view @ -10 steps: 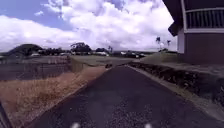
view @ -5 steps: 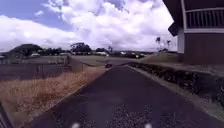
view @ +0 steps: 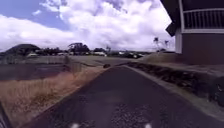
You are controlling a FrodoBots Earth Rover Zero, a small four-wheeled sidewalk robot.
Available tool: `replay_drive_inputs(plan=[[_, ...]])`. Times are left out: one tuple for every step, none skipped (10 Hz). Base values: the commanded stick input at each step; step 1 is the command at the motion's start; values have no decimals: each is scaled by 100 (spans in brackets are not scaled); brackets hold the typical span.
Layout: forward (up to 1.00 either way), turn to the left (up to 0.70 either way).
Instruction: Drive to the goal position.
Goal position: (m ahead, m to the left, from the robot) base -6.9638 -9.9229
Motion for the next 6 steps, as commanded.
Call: replay_drive_inputs(plan=[[0, -70], [0, -70], [0, -70], [0, -70], [0, -70], [0, -70]])
